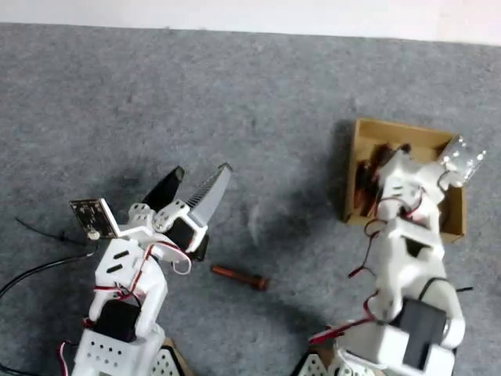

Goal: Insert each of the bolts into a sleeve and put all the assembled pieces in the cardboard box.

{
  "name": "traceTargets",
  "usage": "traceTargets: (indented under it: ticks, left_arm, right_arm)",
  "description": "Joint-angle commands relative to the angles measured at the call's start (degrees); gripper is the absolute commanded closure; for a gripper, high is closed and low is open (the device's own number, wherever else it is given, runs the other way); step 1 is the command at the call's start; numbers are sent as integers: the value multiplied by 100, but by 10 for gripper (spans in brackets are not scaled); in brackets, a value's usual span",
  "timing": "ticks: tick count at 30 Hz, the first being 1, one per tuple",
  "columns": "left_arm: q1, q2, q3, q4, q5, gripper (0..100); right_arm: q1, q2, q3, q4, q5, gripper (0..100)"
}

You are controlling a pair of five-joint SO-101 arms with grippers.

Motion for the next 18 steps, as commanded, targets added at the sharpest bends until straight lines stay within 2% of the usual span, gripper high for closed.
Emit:
traceTargets:
  ticks: [1,8,15,18]
  left_arm:
    - [-75,-13,101,-105,26,667]
    - [-75,-13,101,-105,26,667]
    - [-75,-13,101,-105,26,667]
    - [-101,-13,101,-105,26,667]
  right_arm:
    - [-409,-1314,734,-110,0,746]
    - [-1068,-4251,2712,-66,105,746]
    - [-2229,-6712,4338,-57,1556,746]
    - [-2510,-7354,4637,1007,1670,746]
